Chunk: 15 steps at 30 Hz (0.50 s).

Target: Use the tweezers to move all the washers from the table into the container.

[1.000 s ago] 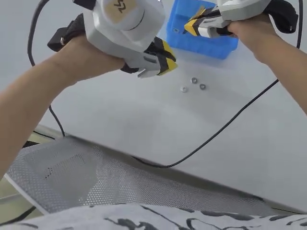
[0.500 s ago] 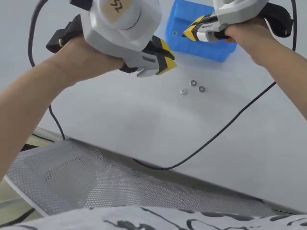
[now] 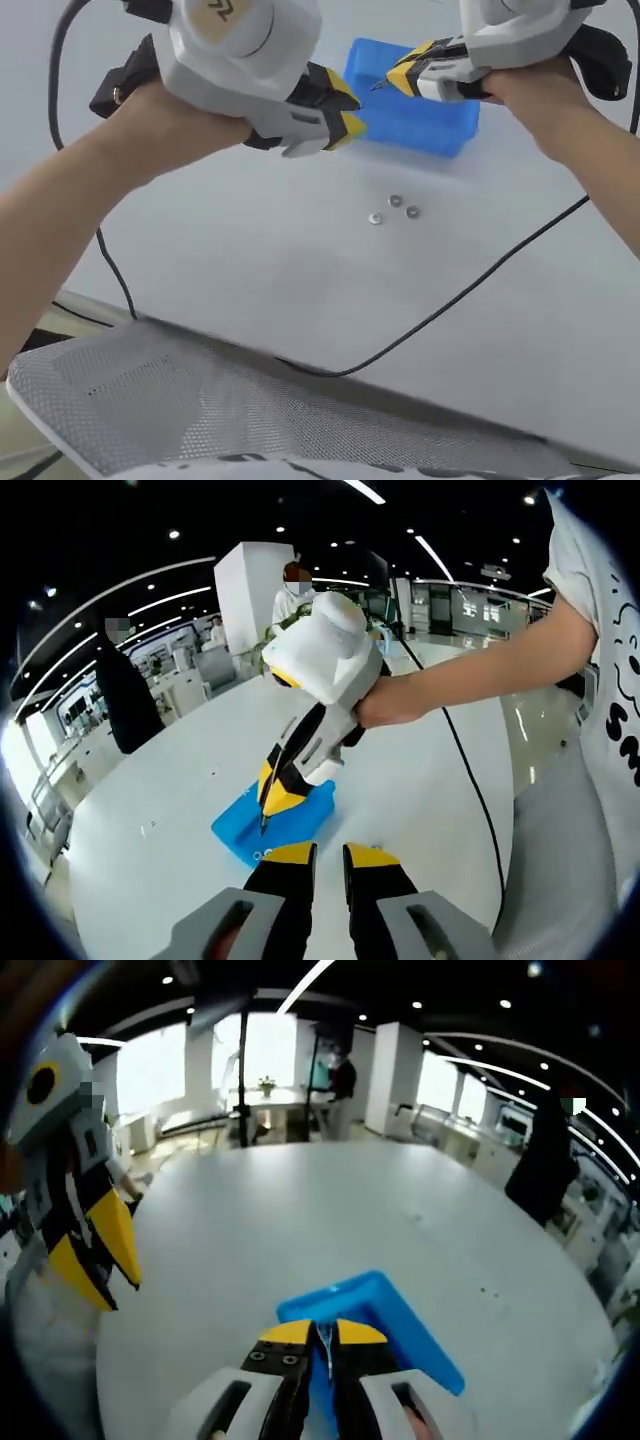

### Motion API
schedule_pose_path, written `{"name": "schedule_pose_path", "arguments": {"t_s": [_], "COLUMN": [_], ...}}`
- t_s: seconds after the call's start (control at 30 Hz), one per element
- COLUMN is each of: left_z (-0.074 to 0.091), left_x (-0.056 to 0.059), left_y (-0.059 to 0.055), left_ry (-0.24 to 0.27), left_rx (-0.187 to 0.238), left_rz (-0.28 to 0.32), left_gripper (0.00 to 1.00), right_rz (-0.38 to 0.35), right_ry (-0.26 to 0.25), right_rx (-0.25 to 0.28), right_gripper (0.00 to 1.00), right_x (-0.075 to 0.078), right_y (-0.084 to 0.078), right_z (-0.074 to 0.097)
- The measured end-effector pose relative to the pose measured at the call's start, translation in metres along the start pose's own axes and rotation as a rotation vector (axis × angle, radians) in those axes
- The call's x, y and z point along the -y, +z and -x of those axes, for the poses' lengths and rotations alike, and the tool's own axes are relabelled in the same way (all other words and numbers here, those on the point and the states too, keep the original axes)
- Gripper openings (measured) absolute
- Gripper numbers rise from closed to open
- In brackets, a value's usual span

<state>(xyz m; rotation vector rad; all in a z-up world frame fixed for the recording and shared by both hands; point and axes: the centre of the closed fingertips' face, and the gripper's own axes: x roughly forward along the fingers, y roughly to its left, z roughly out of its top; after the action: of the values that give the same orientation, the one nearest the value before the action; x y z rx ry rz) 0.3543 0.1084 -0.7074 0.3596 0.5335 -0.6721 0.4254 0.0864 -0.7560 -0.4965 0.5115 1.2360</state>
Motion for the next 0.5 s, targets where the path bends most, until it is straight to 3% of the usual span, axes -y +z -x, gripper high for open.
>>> {"name": "schedule_pose_path", "arguments": {"t_s": [0.13, 0.4, 0.5], "left_z": [0.002, -0.005, -0.010], "left_x": [-0.016, -0.009, -0.002], "left_y": [0.013, 0.040, 0.048], "left_ry": [0.046, 0.047, 0.031], "left_rx": [0.039, 0.092, 0.102], "left_rz": [-0.021, -0.040, -0.060], "left_gripper": [0.05, 0.12, 0.12], "right_rz": [0.008, 0.061, 0.061], "right_ry": [0.015, 0.056, 0.083], "right_rx": [0.033, 0.050, 0.036], "right_gripper": [0.03, 0.03, 0.03], "right_x": [-0.012, -0.041, -0.047], "right_y": [0.009, 0.018, 0.014], "right_z": [0.018, 0.032, 0.031]}}
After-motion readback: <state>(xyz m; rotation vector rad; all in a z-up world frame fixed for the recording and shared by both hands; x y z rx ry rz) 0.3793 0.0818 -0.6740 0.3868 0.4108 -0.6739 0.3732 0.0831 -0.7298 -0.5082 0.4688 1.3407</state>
